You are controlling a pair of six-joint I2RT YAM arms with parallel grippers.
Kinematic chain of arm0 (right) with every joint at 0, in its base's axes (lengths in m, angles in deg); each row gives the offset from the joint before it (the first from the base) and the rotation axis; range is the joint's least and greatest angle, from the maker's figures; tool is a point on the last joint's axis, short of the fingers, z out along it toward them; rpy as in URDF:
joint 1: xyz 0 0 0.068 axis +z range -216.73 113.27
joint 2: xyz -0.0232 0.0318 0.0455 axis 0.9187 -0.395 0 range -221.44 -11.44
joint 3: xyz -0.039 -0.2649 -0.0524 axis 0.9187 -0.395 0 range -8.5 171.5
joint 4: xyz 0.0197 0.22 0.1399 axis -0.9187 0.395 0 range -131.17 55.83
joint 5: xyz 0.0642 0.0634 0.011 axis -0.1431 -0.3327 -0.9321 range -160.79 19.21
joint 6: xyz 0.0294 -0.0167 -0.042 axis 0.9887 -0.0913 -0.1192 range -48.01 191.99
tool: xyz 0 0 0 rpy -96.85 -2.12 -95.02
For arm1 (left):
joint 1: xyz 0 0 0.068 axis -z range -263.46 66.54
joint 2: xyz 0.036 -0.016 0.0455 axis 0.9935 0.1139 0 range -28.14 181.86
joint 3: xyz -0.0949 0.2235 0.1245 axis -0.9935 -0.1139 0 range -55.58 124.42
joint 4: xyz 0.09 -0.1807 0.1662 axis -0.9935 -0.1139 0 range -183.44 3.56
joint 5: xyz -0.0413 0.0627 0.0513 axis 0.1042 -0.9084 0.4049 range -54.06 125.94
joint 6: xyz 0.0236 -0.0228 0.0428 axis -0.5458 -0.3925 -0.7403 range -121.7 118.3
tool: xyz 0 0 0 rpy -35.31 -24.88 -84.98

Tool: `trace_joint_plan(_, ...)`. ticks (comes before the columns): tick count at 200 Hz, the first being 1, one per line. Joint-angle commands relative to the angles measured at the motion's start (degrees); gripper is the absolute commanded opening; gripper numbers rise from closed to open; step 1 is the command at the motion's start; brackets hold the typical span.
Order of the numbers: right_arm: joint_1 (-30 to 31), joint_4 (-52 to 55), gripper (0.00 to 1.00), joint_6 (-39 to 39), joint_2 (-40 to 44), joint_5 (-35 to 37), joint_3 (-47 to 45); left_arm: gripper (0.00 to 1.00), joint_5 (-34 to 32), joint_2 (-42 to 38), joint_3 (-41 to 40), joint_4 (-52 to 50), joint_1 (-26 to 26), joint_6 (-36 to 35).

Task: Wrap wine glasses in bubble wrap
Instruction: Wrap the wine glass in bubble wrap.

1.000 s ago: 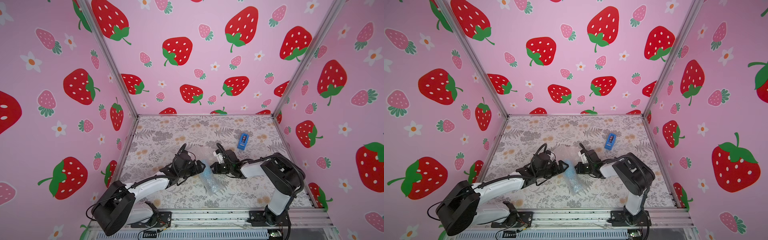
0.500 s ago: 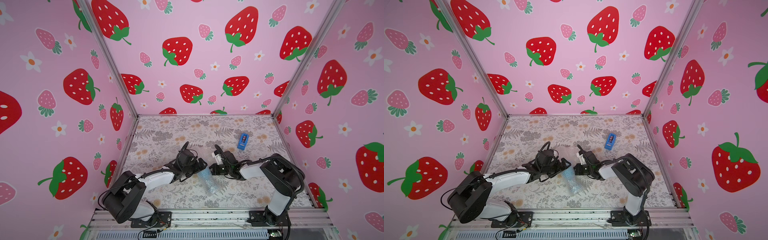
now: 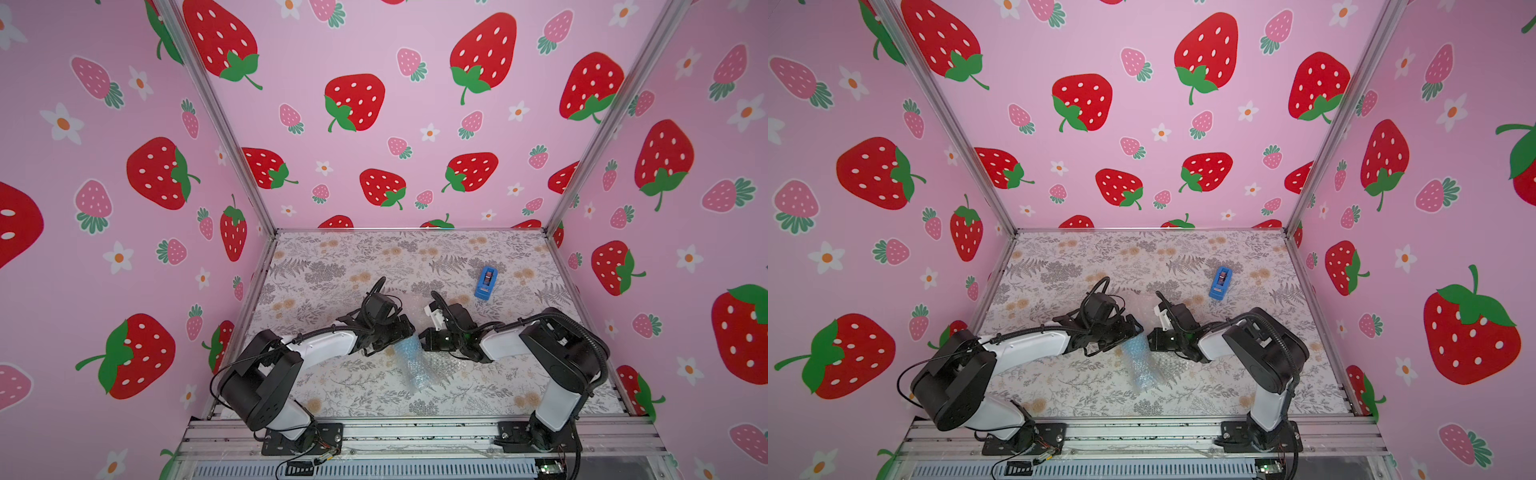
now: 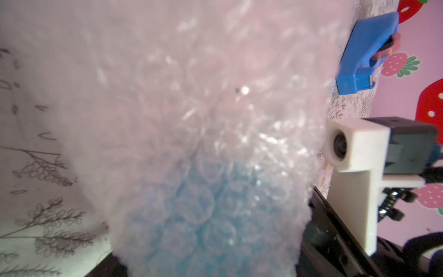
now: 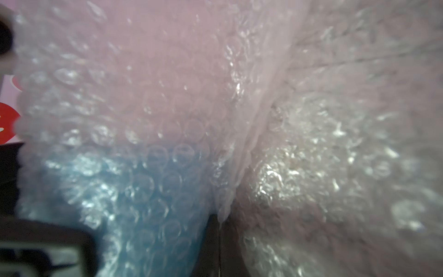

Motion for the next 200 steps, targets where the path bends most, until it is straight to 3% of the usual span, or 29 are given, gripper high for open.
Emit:
trace_joint_plan(1, 0.5, 2.64, 0.0, 1.51, -0.13, 1.04, -1.04, 0.83, -1.65, 1.35, 2.8, -6.64, -0.07, -2.51)
trace_joint_plan(58, 0.15, 6.41, 0.23, 0.15, 1.41, 0.92, -0.07, 0.78, -4.13, 3.63, 6.72, -14.74, 0.03, -5.86)
trace_joint_plan(200, -5.11, 33.88, 0.27, -9.79, 16.44, 10.28, 2.47, 0.76, -14.4, 7.33, 16.11, -30.58, 3.71, -10.12)
